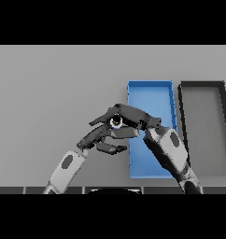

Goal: Pick up the blue pipe and place it into the blue bin.

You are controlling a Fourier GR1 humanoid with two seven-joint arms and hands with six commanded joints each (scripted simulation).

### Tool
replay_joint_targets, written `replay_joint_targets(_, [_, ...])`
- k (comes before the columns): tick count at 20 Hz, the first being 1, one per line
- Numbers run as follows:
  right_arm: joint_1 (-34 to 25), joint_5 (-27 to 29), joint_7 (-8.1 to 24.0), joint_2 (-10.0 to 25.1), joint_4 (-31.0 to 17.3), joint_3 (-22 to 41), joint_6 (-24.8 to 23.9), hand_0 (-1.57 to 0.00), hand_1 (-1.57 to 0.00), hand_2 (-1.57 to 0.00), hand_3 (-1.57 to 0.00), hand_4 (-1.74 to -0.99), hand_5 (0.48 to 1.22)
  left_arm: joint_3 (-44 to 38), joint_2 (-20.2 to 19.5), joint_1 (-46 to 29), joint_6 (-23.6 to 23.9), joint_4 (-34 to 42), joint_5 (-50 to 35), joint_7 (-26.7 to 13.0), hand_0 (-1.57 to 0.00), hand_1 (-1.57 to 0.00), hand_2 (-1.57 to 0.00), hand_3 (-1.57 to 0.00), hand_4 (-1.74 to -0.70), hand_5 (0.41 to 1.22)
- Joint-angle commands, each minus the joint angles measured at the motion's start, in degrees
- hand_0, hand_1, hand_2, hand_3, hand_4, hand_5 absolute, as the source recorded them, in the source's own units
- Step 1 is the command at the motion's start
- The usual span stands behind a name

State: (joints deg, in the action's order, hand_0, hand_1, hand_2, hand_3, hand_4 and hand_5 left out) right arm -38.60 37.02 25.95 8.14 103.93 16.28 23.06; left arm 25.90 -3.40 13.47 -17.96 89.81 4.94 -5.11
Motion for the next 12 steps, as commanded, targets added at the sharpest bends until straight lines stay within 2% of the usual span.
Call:
replay_joint_targets(1, [-1.57,2.71,0.93,0.95,-0.15,-1.46,-1.03,-1.57,-1.57,-1.57,-1.57,-1.741,1.221,0.06,0.41,0.43,0.05,-0.63,0.12,-0.07,-0.01,-0.01,-0.01,-0.01,-0.91,0.456])
replay_joint_targets(3, [-7.09,7.5,2.26,3.05,-1.45,-4.37,-1.67,-1.57,-1.57,-1.57,-1.57,-1.741,1.221,-0.62,0.22,1.24,-0.11,-1.26,-0.19,-0.27,-0.01,-0.01,-0.01,0.0,-0.91,0.445])
replay_joint_targets(5, [-12.68,11.62,1.27,4.89,-4.62,-7.95,-2.07,-1.57,-1.57,-1.57,-1.57,-1.741,1.221,-0.64,-0.2,0.59,-0.83,-0.74,-0.92,0.21,0.0,0.0,0.0,0.0,-0.91,0.437])
replay_joint_targets(8, [-18.22,7.42,-2.05,7.86,-10.19,-12.65,-6.6,-1.57,-1.57,-1.57,-1.57,-1.741,1.221,-0.46,-0.11,0.53,-0.3,-0.37,-0.41,-1.44,0.0,0.0,0.0,0.0,-0.9,0.432])
replay_joint_targets(12, [-22.95,3.18,-2.27,11.73,-20.61,-17.31,-7.72,-1.57,-1.57,-1.57,-1.57,-1.741,1.221,-0.18,-0.49,-0.06,-0.42,1.26,-0.52,-2.1,0.0,0.0,0.0,0.0,-0.89,0.421])
